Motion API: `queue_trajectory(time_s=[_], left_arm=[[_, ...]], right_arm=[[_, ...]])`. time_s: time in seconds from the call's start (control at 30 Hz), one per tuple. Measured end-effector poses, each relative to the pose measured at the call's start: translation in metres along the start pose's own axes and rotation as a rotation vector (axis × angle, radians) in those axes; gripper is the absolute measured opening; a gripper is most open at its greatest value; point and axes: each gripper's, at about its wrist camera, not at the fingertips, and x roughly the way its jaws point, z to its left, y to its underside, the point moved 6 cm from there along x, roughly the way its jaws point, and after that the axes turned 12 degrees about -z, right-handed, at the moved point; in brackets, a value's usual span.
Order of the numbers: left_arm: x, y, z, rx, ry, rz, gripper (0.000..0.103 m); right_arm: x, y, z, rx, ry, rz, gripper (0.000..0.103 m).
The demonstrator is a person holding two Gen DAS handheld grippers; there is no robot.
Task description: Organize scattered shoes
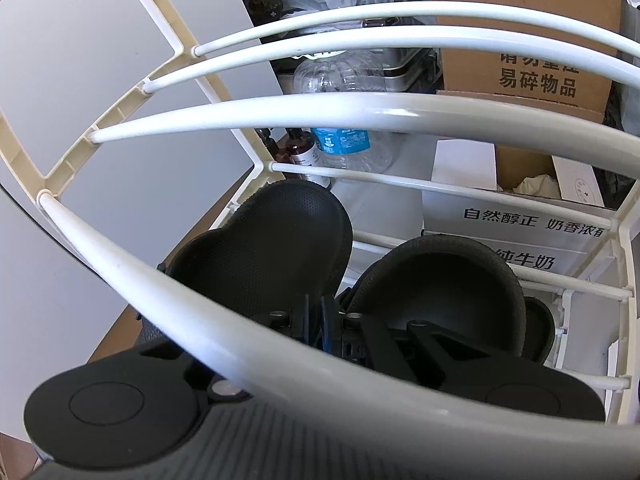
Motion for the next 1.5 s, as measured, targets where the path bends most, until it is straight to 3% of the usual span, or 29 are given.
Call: queue_trajectory(time_s=[0.07,0.1,0.3,0.47,0.73,0.87,0.97,1.1,1.2,1.5], left_arm=[[-0.001,0.000,-0.004,0.007,0.005,-0.005,0.029],[-0.002,-0.001,-0.007,0.007,0.017,-0.016,0.020],[0.007,0.000,-0.023,-0.018,0.071,-0.030,0.019],[0.009,0.003,-0.032,-0.024,0.098,-0.047,0.019],[0.008,-0.004,-0.030,-0.057,0.083,-0.084,0.019],[0.006,-0.012,-0.032,-0.091,0.117,-0.134,0.020],[0.005,-0.031,-0.039,-0.114,0.156,-0.195,0.023],[0.015,-0.040,-0.042,-0.083,0.122,-0.193,0.023],[0.021,-0.039,-0.040,-0.116,0.140,-0.193,0.024],[0.031,-0.037,-0.053,-0.082,0.152,-0.176,0.027]], right_arm=[[0.000,0.000,0.000,0.001,0.002,0.003,0.007],[0.000,0.000,0.000,0.009,0.004,0.008,0.007],[-0.002,0.000,0.004,-0.017,0.007,0.002,0.012],[-0.002,-0.001,0.010,-0.035,0.002,-0.011,0.031],[-0.001,-0.002,0.009,-0.049,0.003,-0.034,0.049],[-0.009,-0.007,0.006,0.047,-0.052,-0.062,0.064],[-0.022,-0.010,0.018,0.053,-0.107,-0.071,0.067],[-0.039,-0.013,0.024,0.054,-0.164,-0.072,0.083],[-0.052,-0.010,0.021,0.060,-0.194,-0.042,0.083],[-0.090,0.010,-0.006,0.104,-0.261,0.031,0.083]])
